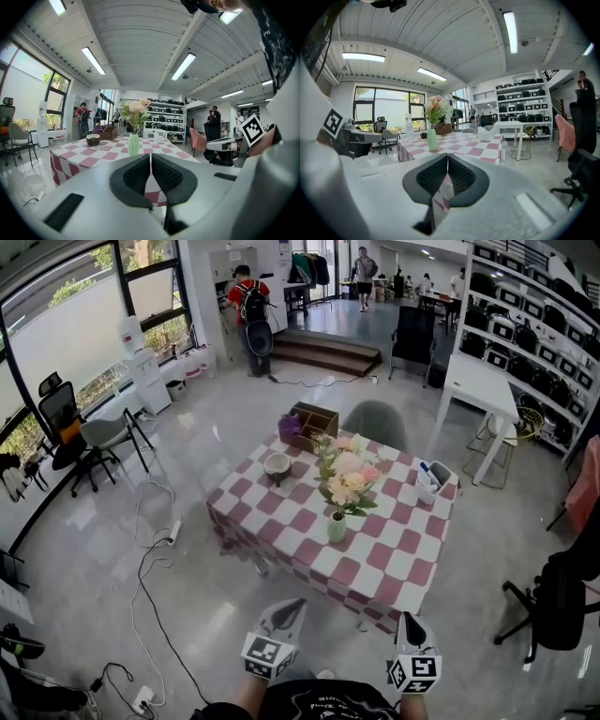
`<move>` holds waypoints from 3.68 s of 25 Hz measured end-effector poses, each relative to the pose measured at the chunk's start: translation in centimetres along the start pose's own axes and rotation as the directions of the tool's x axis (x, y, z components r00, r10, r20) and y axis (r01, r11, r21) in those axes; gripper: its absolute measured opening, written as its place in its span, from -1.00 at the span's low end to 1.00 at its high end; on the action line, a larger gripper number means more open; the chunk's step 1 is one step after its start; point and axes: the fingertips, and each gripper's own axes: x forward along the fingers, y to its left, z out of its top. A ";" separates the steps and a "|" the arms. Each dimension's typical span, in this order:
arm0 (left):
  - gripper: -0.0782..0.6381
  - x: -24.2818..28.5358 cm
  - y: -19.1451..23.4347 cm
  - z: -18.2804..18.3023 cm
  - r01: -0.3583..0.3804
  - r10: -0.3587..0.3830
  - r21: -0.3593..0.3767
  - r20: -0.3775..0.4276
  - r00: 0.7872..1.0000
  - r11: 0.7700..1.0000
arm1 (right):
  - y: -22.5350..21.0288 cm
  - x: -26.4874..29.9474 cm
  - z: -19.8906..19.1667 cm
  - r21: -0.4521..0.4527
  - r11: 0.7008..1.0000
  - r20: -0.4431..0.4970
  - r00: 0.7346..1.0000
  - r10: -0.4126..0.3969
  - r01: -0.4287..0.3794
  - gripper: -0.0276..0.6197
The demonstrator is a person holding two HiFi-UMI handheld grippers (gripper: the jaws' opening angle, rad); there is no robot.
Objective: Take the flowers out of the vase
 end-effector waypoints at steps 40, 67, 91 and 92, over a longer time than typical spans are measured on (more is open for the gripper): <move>-0.73 12.9 13.3 4.4 0.140 -0.140 0.008 -0.001 0.990 0.990 | 2.4 15.8 5.4 0.064 0.996 0.002 0.998 -0.061 0.060 -0.89; -0.73 16.3 20.9 5.1 0.250 -0.250 0.020 -0.015 0.968 0.968 | 8.3 24.5 10.0 0.236 0.969 0.045 0.997 0.057 -0.066 -0.07; -0.73 15.7 22.2 5.0 0.187 -0.187 0.004 -0.027 0.982 0.982 | 9.4 29.1 12.7 0.089 0.988 0.069 0.990 0.122 -0.128 -0.16; -0.73 15.8 22.3 5.1 0.186 -0.186 0.004 -0.026 0.982 0.983 | 9.4 29.1 12.8 0.079 0.988 0.076 0.989 0.123 -0.129 -0.24</move>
